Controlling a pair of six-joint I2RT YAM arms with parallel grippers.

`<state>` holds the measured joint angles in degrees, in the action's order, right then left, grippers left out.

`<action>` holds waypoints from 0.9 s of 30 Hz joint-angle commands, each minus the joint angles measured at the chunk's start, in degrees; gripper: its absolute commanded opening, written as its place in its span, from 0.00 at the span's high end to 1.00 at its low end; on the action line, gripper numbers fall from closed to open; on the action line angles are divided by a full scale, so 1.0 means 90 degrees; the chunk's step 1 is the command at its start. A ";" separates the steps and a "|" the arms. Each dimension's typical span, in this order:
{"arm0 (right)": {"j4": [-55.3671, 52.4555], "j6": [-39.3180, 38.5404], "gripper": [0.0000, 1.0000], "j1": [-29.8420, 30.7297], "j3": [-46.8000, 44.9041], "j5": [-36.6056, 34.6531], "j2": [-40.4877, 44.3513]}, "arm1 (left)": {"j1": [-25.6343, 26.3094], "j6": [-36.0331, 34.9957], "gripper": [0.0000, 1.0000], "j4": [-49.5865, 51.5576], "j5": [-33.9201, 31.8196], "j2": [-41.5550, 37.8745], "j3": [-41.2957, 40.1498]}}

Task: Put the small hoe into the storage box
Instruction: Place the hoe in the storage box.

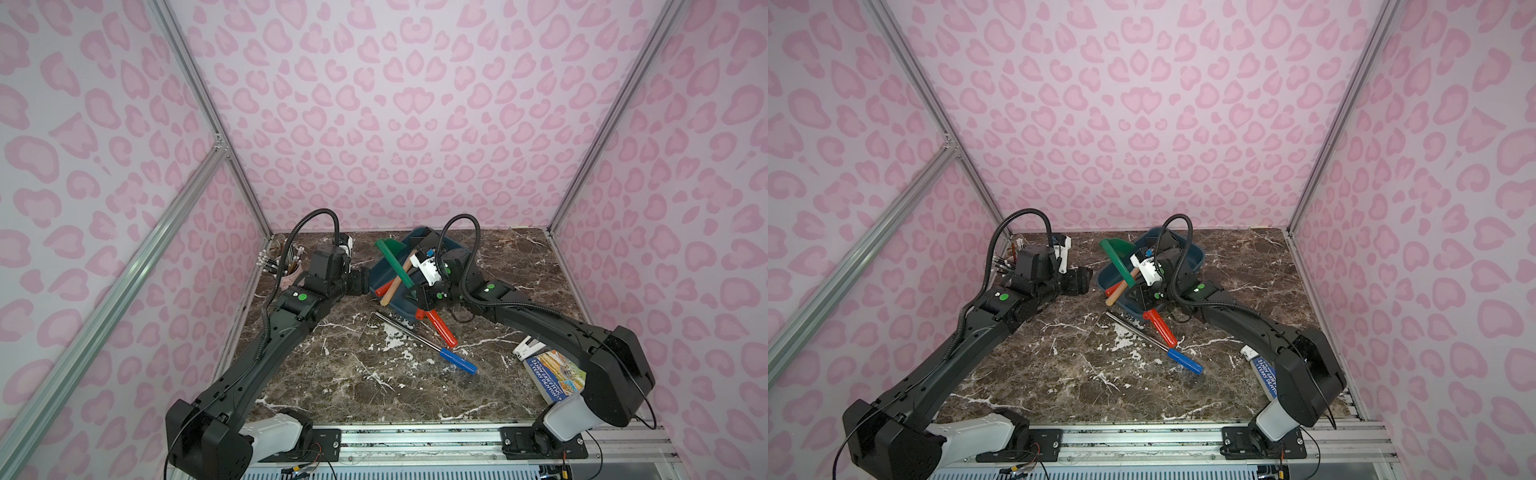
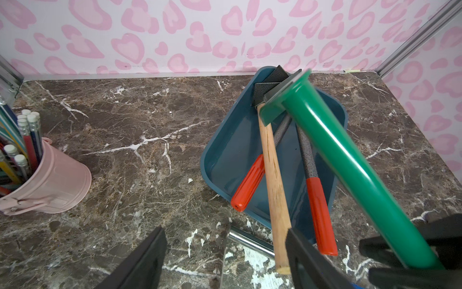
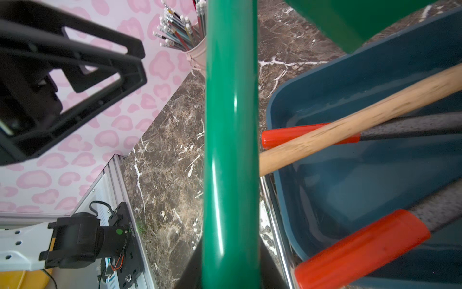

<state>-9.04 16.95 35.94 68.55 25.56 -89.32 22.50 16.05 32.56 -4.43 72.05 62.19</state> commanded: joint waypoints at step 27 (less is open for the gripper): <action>0.2184 0.1291 1.00 -0.1262 -0.0202 0.0699 -0.0556 | 0.0019 -0.0045 0.22 -0.0307 0.0541 0.0027 -0.0191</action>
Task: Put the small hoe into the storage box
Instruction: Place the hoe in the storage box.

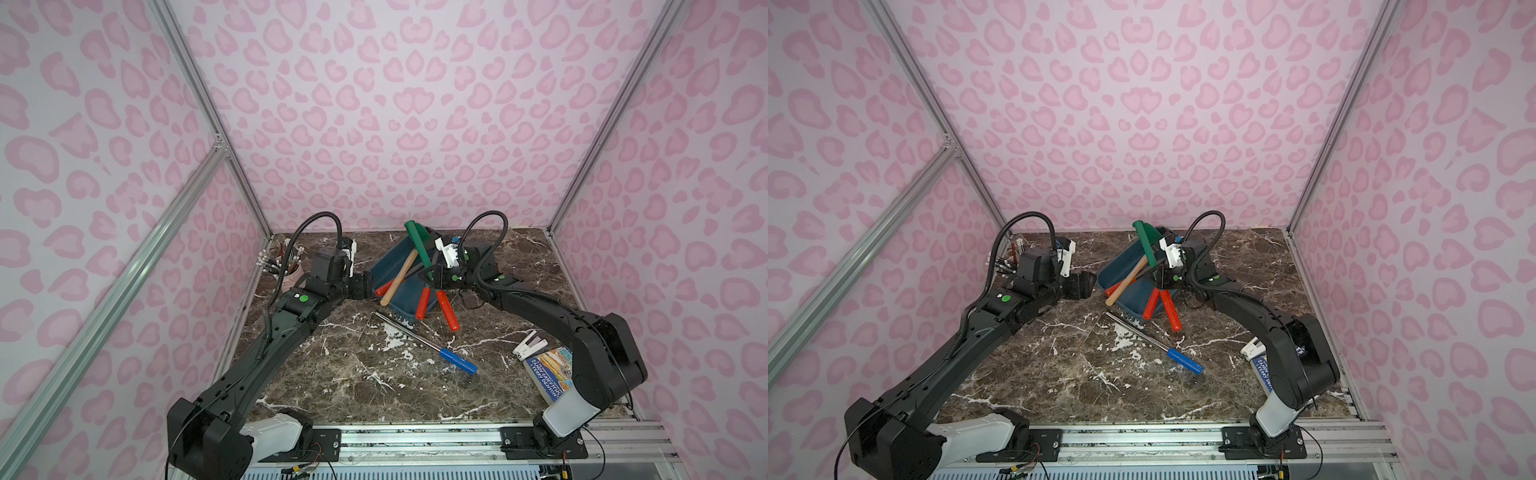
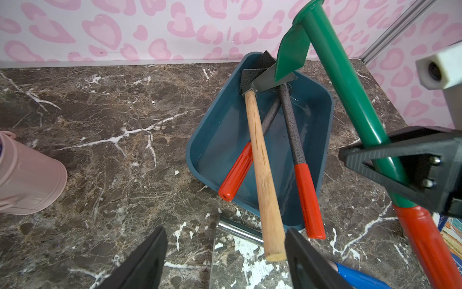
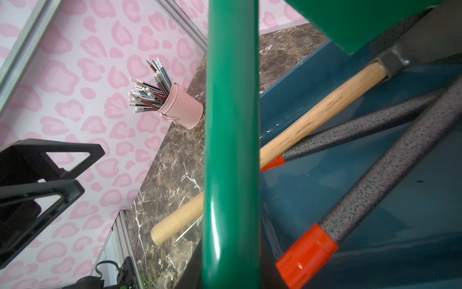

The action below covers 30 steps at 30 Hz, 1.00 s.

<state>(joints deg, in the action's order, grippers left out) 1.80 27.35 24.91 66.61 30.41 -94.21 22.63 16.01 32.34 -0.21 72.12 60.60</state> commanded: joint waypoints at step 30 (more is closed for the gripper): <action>0.3692 0.2435 1.00 -0.0492 -0.0380 0.0639 -0.1041 | 0.0004 -0.0060 0.22 -0.0265 0.0120 -0.0055 -0.0061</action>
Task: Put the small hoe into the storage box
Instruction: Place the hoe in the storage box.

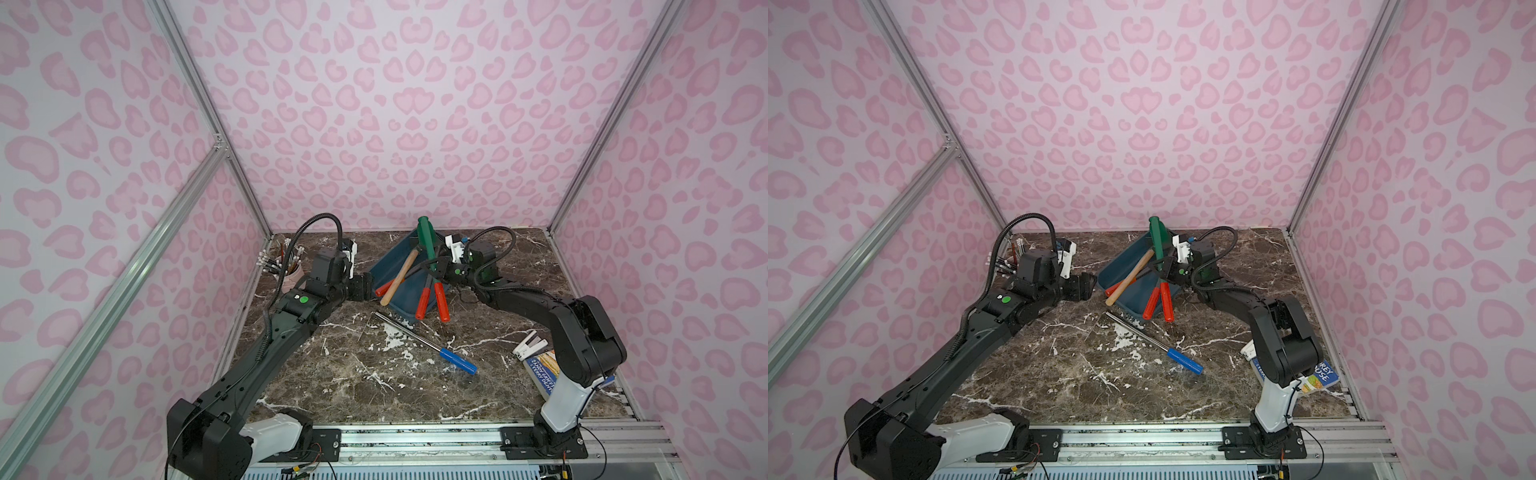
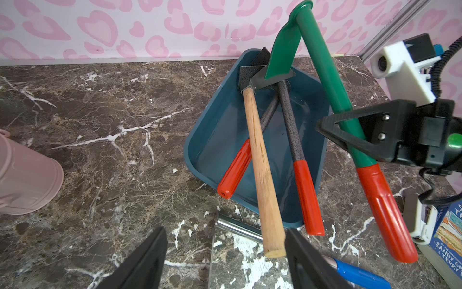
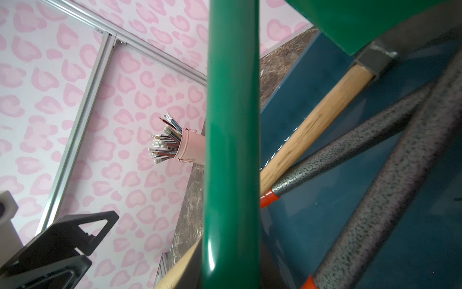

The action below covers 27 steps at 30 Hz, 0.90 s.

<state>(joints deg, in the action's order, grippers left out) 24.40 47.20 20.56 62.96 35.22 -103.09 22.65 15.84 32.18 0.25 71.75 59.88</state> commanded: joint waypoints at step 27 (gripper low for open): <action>0.3668 0.2287 1.00 -0.0087 -0.0161 -0.0056 -0.1127 | 0.0021 -0.0050 0.22 -0.0188 0.0187 -0.0022 0.0017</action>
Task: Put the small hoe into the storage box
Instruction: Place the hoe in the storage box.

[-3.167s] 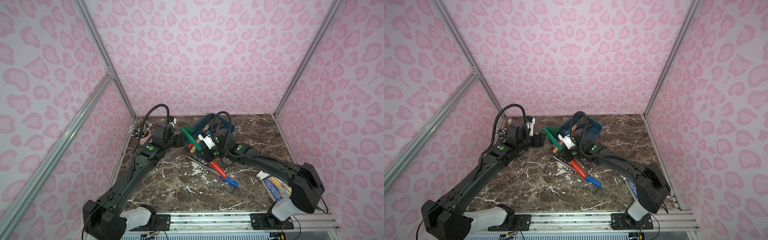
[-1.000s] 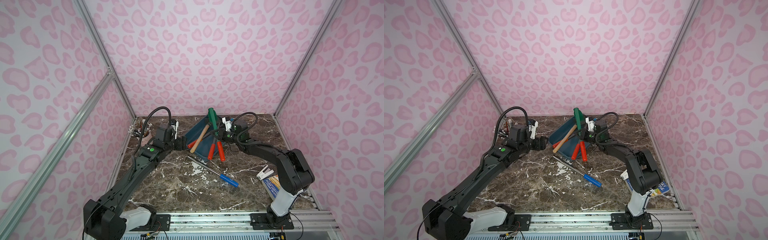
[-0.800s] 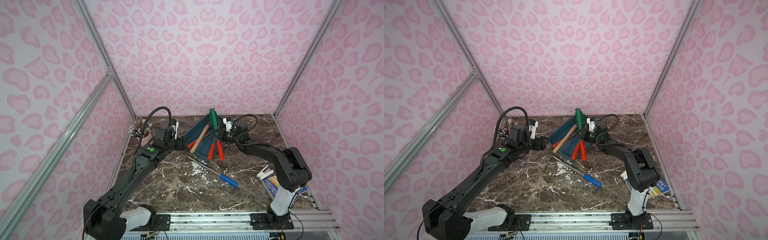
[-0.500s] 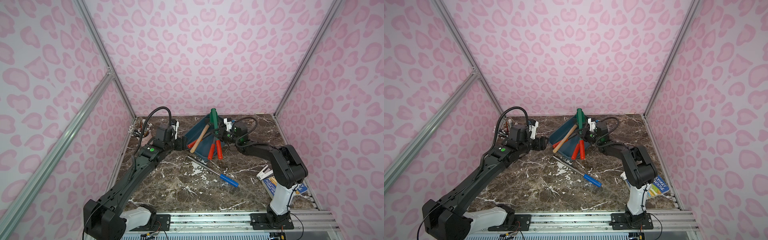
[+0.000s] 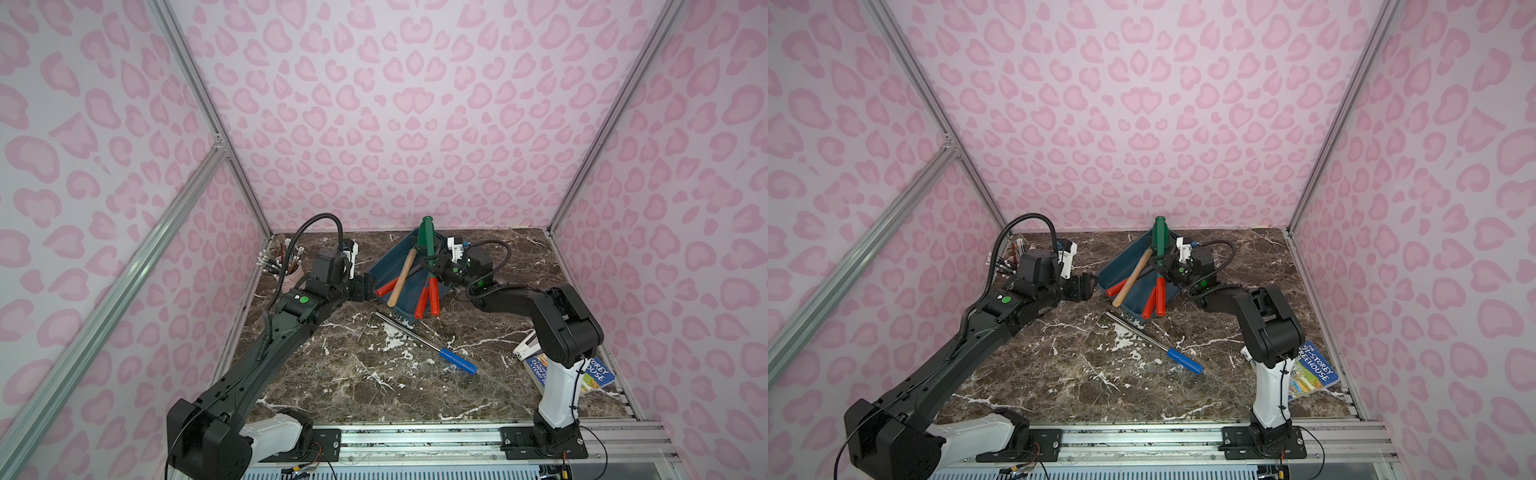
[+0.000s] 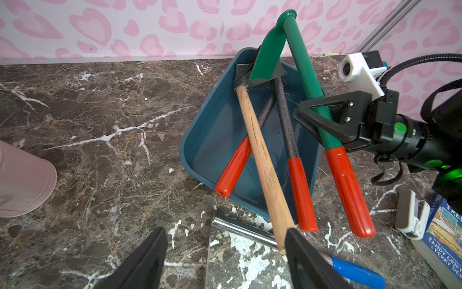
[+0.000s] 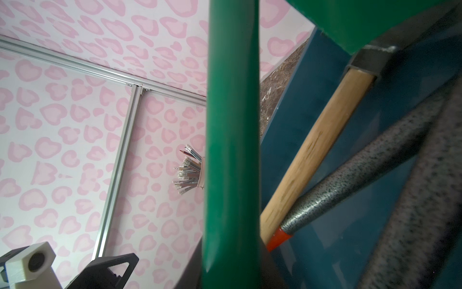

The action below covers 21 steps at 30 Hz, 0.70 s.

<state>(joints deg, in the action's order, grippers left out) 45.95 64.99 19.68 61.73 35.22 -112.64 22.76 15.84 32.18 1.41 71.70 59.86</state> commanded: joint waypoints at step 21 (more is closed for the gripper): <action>0.2640 0.1693 1.00 0.0386 -0.0188 -0.0999 -0.0545 | 0.0013 -0.0052 0.22 -0.0163 0.0033 -0.0095 0.0018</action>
<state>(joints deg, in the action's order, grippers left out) 59.53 77.71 22.76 59.88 28.58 -117.01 22.94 15.40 32.21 1.52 71.35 60.14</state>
